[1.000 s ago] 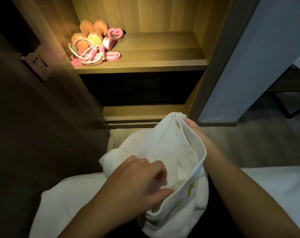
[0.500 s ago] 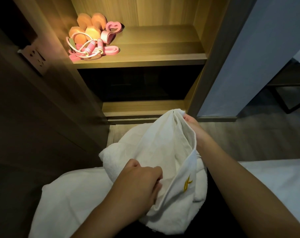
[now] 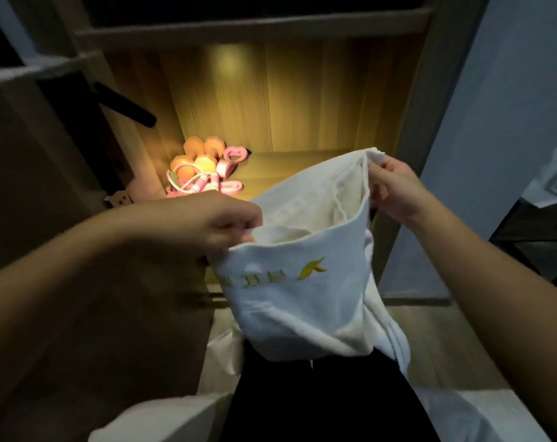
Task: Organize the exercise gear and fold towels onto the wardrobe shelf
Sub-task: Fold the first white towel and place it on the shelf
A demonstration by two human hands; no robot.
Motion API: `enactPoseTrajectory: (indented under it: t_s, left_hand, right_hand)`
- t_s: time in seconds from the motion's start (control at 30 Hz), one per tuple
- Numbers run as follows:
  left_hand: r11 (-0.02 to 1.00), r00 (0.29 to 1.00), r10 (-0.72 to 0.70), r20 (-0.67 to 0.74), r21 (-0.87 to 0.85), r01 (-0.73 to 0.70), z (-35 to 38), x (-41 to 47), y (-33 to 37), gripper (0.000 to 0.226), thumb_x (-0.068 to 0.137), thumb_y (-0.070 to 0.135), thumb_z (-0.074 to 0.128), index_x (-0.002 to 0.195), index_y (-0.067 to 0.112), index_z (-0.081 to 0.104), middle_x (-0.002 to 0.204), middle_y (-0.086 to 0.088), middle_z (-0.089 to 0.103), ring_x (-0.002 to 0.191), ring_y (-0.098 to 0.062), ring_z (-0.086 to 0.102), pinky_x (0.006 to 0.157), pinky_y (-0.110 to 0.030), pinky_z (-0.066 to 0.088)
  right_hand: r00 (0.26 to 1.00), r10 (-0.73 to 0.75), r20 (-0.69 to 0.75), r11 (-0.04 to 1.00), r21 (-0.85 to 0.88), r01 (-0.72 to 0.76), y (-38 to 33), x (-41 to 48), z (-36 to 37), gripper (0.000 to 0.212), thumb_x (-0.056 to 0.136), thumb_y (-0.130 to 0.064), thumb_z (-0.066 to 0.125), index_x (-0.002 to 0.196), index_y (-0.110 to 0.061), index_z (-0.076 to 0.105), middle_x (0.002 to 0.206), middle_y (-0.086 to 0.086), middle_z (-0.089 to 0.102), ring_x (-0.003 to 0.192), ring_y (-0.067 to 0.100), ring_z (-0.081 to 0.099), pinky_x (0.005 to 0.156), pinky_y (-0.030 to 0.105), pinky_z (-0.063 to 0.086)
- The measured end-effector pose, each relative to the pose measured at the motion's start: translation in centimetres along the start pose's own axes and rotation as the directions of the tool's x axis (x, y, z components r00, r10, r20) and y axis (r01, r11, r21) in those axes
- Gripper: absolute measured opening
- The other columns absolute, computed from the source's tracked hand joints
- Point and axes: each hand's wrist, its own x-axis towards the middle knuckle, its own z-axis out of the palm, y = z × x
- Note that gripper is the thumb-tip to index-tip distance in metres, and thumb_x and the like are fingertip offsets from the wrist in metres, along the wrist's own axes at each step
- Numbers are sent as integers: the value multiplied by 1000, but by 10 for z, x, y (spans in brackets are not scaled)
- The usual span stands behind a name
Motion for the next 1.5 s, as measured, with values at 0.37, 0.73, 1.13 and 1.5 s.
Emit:
enactPoseTrajectory:
  t_s: [0.37, 0.73, 1.13, 1.5]
  left_hand:
    - [958, 843, -172, -510, 114, 264, -78, 9, -34, 12, 100, 20, 50, 89, 20, 56, 80, -2, 60, 74, -21, 57, 65, -38, 45]
    - [928, 663, 82, -744, 301, 222, -47, 11, -38, 33, 95, 43, 33, 97, 18, 55, 76, -1, 59, 69, -30, 58, 58, -42, 48]
    - [937, 791, 277, -546, 336, -96, 7, 9, -30, 22, 93, 31, 52, 97, 15, 67, 87, 2, 67, 75, -11, 60, 64, -19, 48]
    - [939, 762, -142, -632, 157, 305, 33, 33, -36, 34, 91, 55, 52, 117, 37, 38, 73, 13, 57, 65, -4, 55, 54, -20, 46]
  right_hand:
    - [958, -255, -130, 960, -153, 235, -114, 39, -43, 44, 66, -51, 74, 100, -24, 70, 106, -3, 69, 104, 20, 64, 81, 33, 56]
    - [947, -263, -184, 963, -103, 247, -97, 48, -52, 40, 67, -47, 74, 98, -22, 72, 101, -3, 72, 101, 20, 65, 76, 31, 56]
    - [965, -220, -144, 970, -142, 200, -87, 37, -34, 32, 73, -45, 69, 98, -24, 72, 95, -3, 72, 97, 24, 67, 80, 40, 57]
    - [973, -219, -72, 960, -193, 202, -88, 27, -23, 51, 64, -53, 72, 104, -21, 69, 106, 3, 68, 103, 24, 64, 89, 41, 55]
